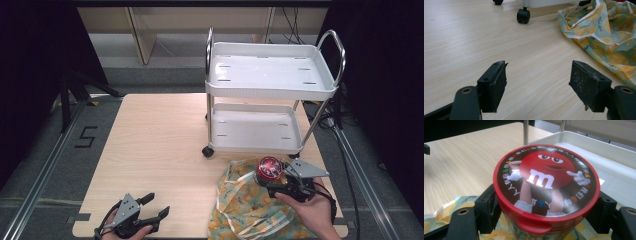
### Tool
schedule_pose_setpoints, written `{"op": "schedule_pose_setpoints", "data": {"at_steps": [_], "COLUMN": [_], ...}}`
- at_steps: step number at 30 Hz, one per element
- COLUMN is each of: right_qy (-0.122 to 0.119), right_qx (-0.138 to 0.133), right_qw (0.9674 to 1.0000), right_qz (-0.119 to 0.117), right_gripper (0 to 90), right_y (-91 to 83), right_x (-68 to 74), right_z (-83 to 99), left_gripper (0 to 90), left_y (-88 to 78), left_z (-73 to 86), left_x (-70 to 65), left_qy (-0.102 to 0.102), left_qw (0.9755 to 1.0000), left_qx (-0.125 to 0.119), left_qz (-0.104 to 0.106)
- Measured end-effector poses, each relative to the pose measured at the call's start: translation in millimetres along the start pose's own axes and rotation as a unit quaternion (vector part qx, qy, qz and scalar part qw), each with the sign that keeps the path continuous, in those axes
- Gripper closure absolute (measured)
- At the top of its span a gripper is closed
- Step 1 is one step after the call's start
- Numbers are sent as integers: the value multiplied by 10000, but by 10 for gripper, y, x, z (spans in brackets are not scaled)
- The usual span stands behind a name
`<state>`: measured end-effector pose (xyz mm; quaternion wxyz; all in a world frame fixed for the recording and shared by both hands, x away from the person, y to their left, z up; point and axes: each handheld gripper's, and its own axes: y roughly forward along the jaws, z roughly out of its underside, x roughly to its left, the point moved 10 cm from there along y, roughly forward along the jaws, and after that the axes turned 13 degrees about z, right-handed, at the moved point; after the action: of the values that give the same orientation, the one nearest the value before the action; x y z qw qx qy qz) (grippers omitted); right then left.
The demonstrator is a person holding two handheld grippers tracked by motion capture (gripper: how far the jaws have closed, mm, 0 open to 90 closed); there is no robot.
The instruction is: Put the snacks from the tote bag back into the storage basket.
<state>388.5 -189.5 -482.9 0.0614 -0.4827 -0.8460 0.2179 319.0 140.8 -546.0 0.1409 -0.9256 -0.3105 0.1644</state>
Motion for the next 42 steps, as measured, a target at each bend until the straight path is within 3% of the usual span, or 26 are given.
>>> {"op": "schedule_pose_setpoints", "data": {"at_steps": [3, 6, 12, 13, 14, 16, 18, 25, 27, 29, 36, 37, 39, 42], "right_qy": [-168, -47, -146, -117, -129, -208, -91, -205, 2, -117, -31, -176, -202, -97], "right_qx": [-116, -70, -95, -76, -72, -131, -14, -131, -42, -40, 0, -108, -140, -64], "right_qw": [9998, 10000, 9998, 9999, 9999, 9997, 9999, 9997, 10000, 9999, 10000, 9998, 9997, 9999], "right_qz": [3, -10, -5, -58, -40, -21, -54, -76, -11, -67, -60, -24, -49, -82], "right_gripper": [263, 263, 263, 263, 263, 263, 263, 263, 263, 263, 263, 263, 263, 263], "right_y": [31, 36, 56, 61, 63, 78, 79, 118, 106, 110, 116, 131, 138, 136], "right_x": [-16, 20, 18, 40, 39, 26, 53, 56, 78, 66, 96, 63, 67, 82], "right_z": [-26, -24, -46, -44, -46, -59, -43, -75, -69, -77, -79, -101, -112, -112], "left_gripper": [285, 285, 285, 285, 285, 286, 286, 286, 286, 286, 286, 286, 286, 286], "left_y": [7, 10, 10, 8, -14, -5, -1, -4, -4, -4, -15, -15, -14, -15], "left_z": [-6, -9, -9, -10, 1, -3, -3, -4, -4, -4, 2, 1, 1, 2], "left_x": [-5, -6, -6, -5, 14, 14, 12, 14, 14, 15, 19, 19, 19, 19], "left_qy": [-38, -70, -76, -68, 80, 87, 80, 69, 71, 71, 61, 61, 54, 56], "left_qw": [10000, 10000, 9999, 9999, 10000, 10000, 10000, 10000, 10000, 10000, 10000, 10000, 10000, 10000], "left_qx": [-39, -70, -77, -75, 53, 25, 21, 5, 11, 6, 48, 47, 43, 50], "left_qz": [6, 1, -1, -1, -15, 20, 27, 27, 27, 26, -23, -23, -26, -22]}}
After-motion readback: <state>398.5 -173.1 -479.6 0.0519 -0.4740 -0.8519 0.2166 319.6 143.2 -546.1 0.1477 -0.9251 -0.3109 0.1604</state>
